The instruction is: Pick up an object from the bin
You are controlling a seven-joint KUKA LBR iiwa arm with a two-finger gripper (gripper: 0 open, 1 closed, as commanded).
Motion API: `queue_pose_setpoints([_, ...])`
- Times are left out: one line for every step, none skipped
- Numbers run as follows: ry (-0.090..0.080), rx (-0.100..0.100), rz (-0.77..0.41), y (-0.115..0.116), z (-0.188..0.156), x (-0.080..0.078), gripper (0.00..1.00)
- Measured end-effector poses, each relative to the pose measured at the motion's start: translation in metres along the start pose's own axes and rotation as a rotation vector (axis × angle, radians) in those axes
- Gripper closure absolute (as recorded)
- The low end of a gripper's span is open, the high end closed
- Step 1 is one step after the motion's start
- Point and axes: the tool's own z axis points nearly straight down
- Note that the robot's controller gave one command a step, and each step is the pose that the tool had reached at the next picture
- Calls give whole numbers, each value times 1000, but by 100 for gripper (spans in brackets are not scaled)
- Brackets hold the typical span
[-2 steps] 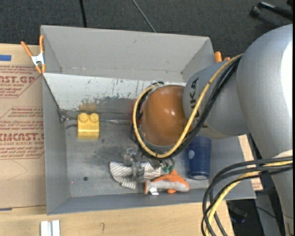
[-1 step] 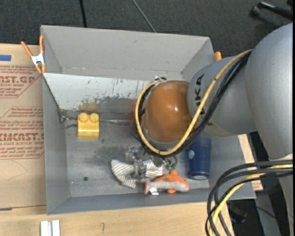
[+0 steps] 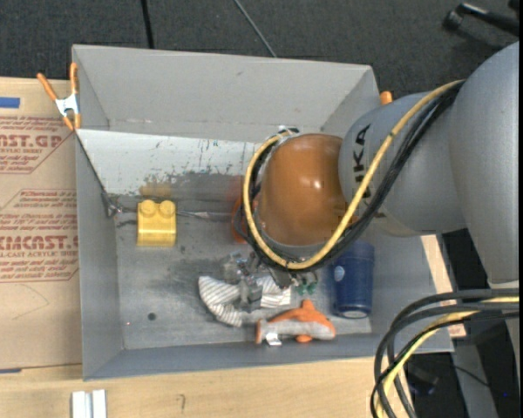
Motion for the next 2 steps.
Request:
queue_pose_setpoints([-5, 1, -1, 0, -7, -1, 100])
queue_pose_setpoints([5, -1, -1, 1, -14, 1, 100])
